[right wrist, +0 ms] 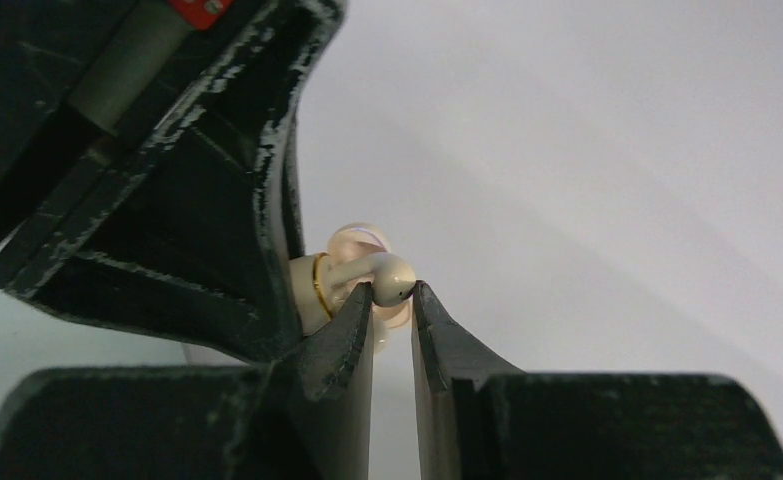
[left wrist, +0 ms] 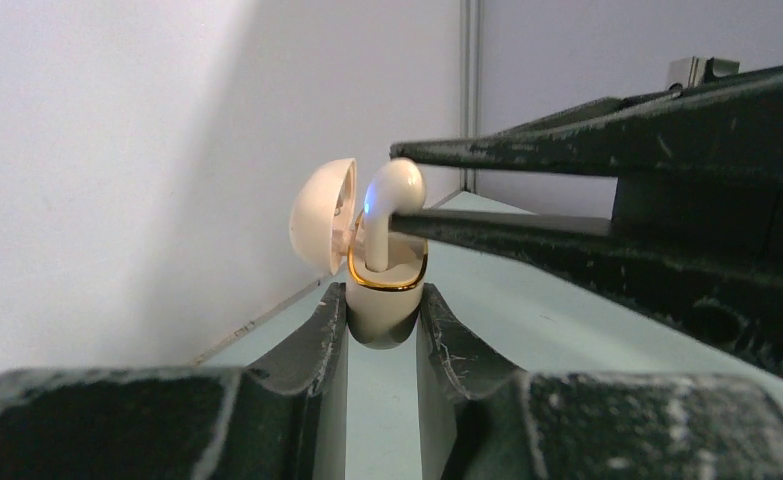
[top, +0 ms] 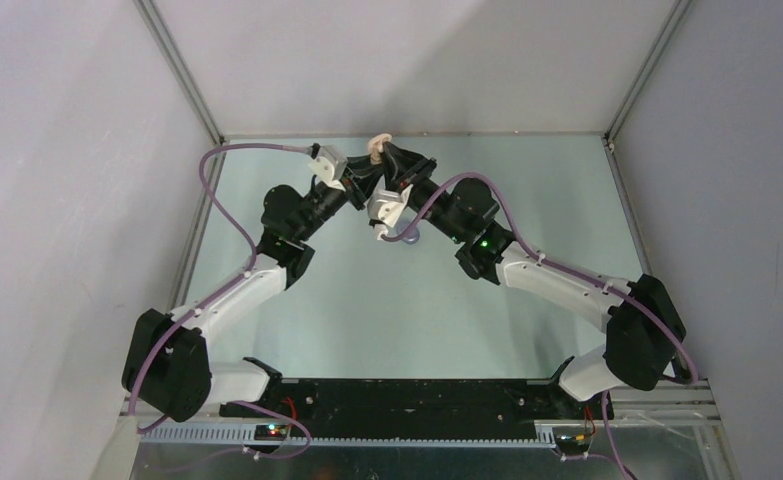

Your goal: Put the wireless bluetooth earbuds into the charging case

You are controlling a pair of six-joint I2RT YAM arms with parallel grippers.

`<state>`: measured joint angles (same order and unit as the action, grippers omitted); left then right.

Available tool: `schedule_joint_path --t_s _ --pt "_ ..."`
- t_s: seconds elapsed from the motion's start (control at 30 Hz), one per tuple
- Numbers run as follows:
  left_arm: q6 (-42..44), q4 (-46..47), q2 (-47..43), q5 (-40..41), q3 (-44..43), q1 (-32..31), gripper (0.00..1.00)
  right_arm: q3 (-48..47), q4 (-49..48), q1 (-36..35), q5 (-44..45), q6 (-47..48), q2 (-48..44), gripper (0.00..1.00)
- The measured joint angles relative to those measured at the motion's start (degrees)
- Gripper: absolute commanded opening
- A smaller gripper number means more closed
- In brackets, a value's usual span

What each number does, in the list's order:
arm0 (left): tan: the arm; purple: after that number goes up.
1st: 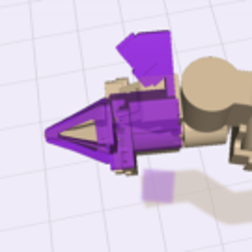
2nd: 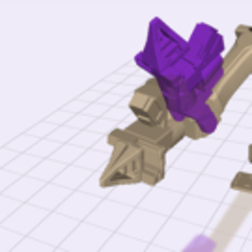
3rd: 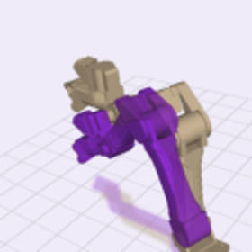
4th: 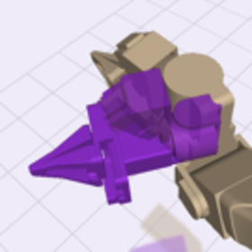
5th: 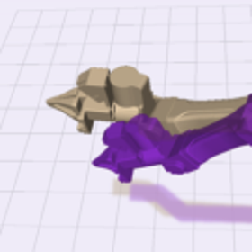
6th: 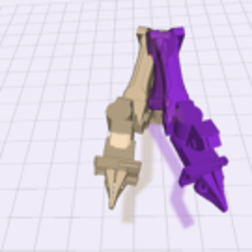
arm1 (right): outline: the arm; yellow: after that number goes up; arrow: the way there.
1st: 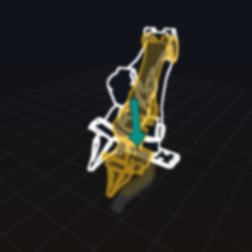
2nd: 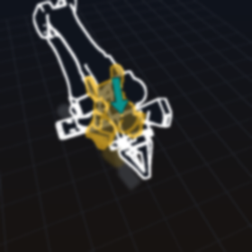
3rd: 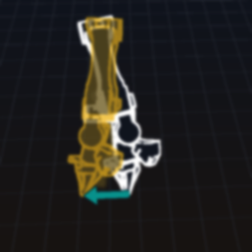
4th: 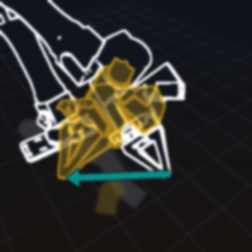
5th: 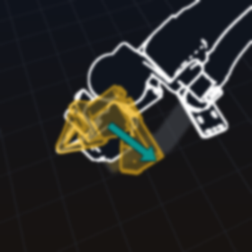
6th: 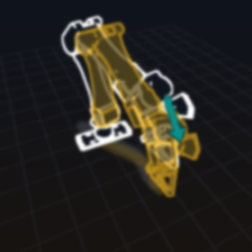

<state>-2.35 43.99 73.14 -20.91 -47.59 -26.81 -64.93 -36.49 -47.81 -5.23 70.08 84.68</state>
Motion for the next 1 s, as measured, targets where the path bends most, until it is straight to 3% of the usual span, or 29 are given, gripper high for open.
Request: schedule_joint_path --t_s 0.5,0.57,0.67,0.73,1.0 --pt "0.74 -1.01 -0.02 -0.02 0.00 0.04 0.00 -0.02 3.04 -0.24 -0.70 4.52 0.28 0.01" --pt "0.74 -1.36 -0.02 0.04 0.00 0.04 0.00 -0.07 3.98 -0.24 -0.83 5.73 0.28 0.06" --pt "0.74 -2.16 -0.02 0.17 0.02 0.04 0.00 -0.15 5.44 -0.22 -0.94 7.93 0.24 0.25" --pt "0.76 -2.49 0.00 0.15 0.02 0.04 0.00 -0.22 6.16 -0.15 -1.25 8.76 0.11 0.32" --pt "0.81 -3.21 0.00 0.17 0.02 0.11 0.00 -2.62 15.78 0.28 -4.61 9.97 -2.25 0.38"
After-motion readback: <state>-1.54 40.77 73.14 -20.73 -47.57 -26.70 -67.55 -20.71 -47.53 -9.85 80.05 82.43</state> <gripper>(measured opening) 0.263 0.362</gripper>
